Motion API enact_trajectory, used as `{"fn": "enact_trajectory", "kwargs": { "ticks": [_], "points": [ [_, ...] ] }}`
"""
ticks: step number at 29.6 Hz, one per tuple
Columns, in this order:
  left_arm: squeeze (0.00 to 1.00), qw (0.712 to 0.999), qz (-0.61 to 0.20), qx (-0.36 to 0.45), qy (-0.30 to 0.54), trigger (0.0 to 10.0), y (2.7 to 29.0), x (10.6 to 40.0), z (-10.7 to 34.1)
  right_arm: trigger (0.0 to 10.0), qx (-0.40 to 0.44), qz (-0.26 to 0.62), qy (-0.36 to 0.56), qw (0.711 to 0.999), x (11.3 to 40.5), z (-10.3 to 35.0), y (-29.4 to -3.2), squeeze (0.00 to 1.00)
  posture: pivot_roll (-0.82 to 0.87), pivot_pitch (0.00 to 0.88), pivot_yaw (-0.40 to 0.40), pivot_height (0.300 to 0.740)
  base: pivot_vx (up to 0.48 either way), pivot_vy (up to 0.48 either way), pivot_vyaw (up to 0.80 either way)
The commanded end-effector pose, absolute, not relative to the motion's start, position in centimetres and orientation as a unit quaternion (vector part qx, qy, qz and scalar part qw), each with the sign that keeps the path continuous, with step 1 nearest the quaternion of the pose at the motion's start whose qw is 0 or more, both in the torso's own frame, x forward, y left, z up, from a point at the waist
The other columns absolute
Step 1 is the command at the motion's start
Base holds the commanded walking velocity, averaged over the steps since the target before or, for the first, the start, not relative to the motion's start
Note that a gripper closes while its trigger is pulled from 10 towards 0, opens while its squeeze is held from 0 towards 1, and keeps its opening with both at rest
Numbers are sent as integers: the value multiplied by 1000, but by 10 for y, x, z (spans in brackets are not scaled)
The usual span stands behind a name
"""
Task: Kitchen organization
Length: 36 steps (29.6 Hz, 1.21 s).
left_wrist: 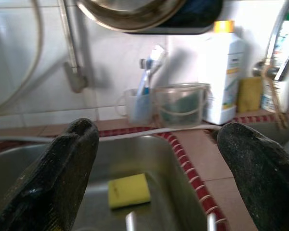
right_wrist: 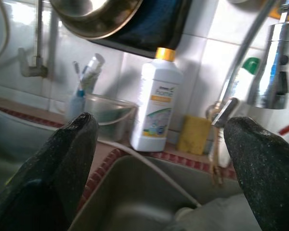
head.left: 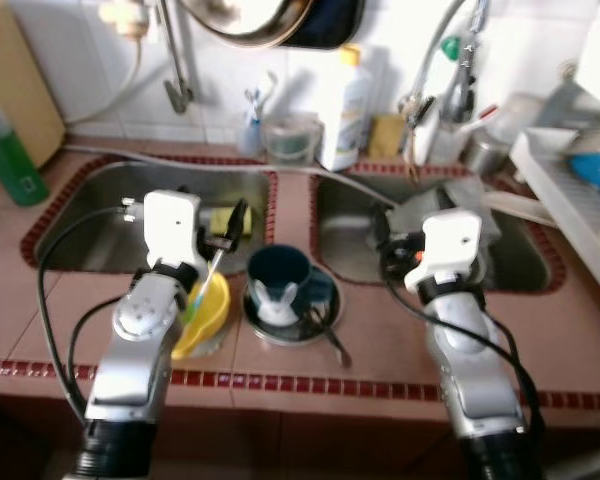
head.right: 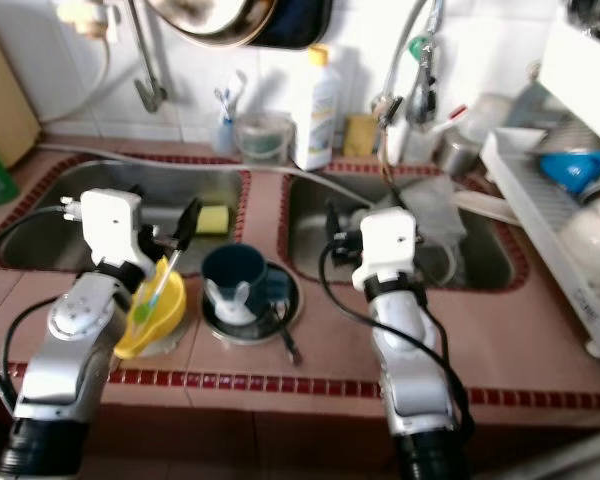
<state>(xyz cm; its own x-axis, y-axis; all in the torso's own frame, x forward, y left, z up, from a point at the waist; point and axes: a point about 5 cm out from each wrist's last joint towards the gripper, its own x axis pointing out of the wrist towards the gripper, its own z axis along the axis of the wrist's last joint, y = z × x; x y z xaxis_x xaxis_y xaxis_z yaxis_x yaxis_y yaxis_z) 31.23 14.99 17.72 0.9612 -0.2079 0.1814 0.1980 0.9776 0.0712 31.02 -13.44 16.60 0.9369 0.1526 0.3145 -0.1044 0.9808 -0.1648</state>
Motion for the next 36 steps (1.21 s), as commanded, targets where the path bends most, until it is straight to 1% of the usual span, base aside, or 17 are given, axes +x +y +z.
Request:
{"fn": "enact_trajectory", "kwargs": {
  "ticks": [1, 7, 8, 10, 15, 22, 24, 28, 30, 36],
  "points": [
    [0, 989, -108, 21, -99, 10000, 146, 312, 181, 10000, -74, 52, -173, 981, 310, 170, -142, 0, -18, 11, -2, 740, 0, 0, 0],
    [0, 988, -115, 21, -100, 10000, 146, 312, 182, 10000, -73, 50, -171, 981, 309, 169, -142, 0, -18, 14, 0, 740, 0, 0, 0],
    [0, 985, -136, 36, -102, 10000, 144, 310, 182, 10000, -74, 50, -171, 981, 309, 169, -142, 0, -20, 16, 1, 740, 0, 0, 0],
    [0, 983, -150, 54, -91, 10000, 145, 310, 181, 10000, -74, 50, -170, 981, 308, 169, -142, 0, -19, 16, 0, 740, 0, 0, 0],
    [0, 982, -149, 93, -64, 10000, 152, 311, 177, 10000, -77, 57, -163, 982, 305, 165, -140, 0, -19, 23, 3, 740, 0, 0, 0],
    [0, 988, -130, 75, -23, 10000, 157, 309, 171, 10000, -71, 82, -135, 985, 294, 155, -135, 0, -25, 35, 10, 740, 0, 0, 0],
    [0, 989, -130, 75, -3, 10000, 160, 306, 168, 10000, -81, 105, -121, 984, 285, 149, -131, 0, -27, 45, 10, 740, 0, 0, 0],
    [0, 989, -129, 79, 10, 10000, 166, 302, 167, 10000, -78, 136, -99, 983, 275, 143, -125, 0, -27, 48, 10, 740, 0, 0, 0],
    [0, 989, -122, 84, 18, 10000, 172, 300, 167, 10000, -80, 184, -84, 976, 264, 141, -117, 0, -26, 55, 5, 740, 0, 0, 0],
    [0, 988, -126, 84, 20, 10000, 176, 296, 172, 10000, -95, 236, -78, 964, 249, 143, -115, 0, -26, 64, -5, 740, 0, 0, 0]
  ]
}}
